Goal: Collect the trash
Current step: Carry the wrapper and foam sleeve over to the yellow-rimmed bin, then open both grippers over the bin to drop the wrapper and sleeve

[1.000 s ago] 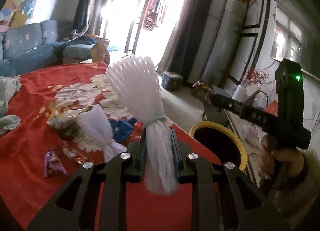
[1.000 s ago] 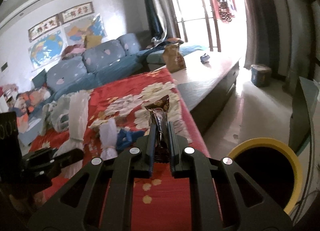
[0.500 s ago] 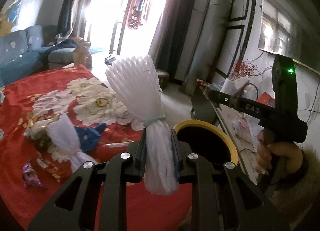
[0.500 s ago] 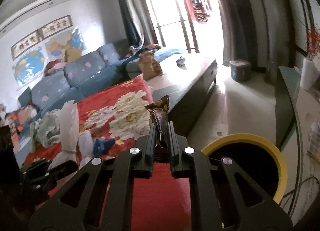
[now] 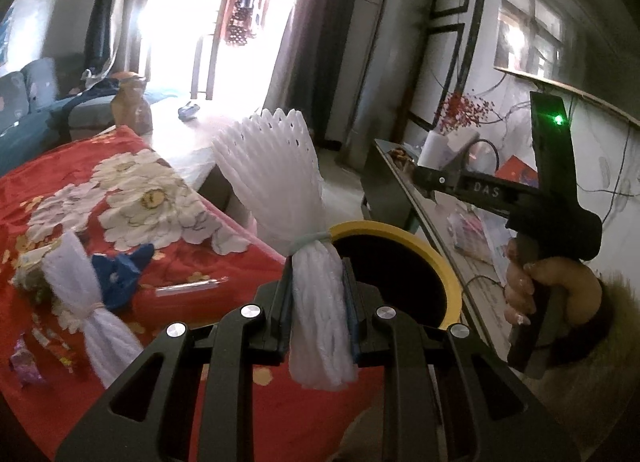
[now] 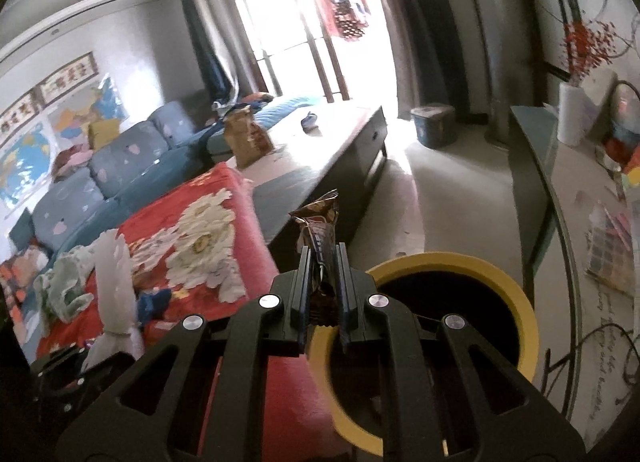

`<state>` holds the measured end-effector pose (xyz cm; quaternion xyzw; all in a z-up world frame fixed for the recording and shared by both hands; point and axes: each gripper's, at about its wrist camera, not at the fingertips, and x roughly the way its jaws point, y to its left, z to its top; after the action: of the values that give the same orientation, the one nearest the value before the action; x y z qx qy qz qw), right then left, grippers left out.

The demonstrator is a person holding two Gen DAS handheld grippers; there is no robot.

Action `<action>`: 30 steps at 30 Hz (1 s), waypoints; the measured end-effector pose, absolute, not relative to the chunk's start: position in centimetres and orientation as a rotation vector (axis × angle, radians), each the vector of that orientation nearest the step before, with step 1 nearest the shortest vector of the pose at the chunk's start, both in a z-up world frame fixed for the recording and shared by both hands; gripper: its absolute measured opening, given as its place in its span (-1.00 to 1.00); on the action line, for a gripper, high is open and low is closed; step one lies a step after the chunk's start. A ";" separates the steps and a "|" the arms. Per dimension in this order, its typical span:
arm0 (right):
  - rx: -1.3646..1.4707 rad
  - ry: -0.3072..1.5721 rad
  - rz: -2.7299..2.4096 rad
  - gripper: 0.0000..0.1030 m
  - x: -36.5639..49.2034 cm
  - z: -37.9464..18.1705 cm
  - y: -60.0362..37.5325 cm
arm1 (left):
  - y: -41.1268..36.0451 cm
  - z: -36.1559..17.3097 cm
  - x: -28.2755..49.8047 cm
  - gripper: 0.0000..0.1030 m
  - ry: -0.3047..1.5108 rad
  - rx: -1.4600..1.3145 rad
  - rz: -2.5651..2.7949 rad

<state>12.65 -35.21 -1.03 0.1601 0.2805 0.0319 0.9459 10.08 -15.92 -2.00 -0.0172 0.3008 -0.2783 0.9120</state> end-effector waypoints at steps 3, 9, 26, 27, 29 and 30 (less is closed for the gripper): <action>0.331 0.577 0.035 -0.86 12.6 -1.5 -36.1 | -17.0 -2.5 10.3 -0.60 0.633 -0.026 -0.592; 0.360 0.584 -0.014 -0.86 12.5 -2.3 -37.9 | -19.3 -3.2 10.5 -0.60 0.652 0.005 -0.632; 0.425 0.664 -0.107 -0.85 13.0 -5.6 -41.9 | -25.3 -6.1 12.3 -0.60 0.718 0.047 -0.734; 0.430 0.669 -0.107 -0.85 13.1 -5.7 -42.0 | -25.5 -6.3 12.4 -0.60 0.723 0.047 -0.736; 0.434 0.674 -0.104 -0.85 13.1 -5.9 -42.2 | -25.8 -6.7 12.9 -0.60 0.735 0.048 -0.740; 0.439 0.677 -0.104 -0.85 13.1 -6.0 -42.3 | -26.0 -6.8 13.2 -0.60 0.742 0.046 -0.744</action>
<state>13.12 -42.33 -6.04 0.2135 0.3293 -0.0506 0.9184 13.16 -26.05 -6.83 0.0221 0.3541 -0.3550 0.8649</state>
